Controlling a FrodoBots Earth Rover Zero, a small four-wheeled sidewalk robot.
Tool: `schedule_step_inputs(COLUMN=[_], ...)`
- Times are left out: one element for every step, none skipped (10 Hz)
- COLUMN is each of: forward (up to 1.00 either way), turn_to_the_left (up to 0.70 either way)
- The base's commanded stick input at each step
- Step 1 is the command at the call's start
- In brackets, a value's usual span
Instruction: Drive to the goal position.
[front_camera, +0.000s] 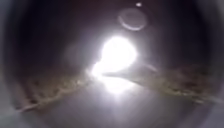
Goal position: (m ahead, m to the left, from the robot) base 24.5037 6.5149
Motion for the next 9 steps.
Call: schedule_step_inputs(forward=[1.0,1.0,1.0,1.0,1.0,1.0,1.0,1.0,1.0], turn_to_the_left=[0.05,0.05,0.05,0.04,0.04,0.04,0.04,0.05,0.04])
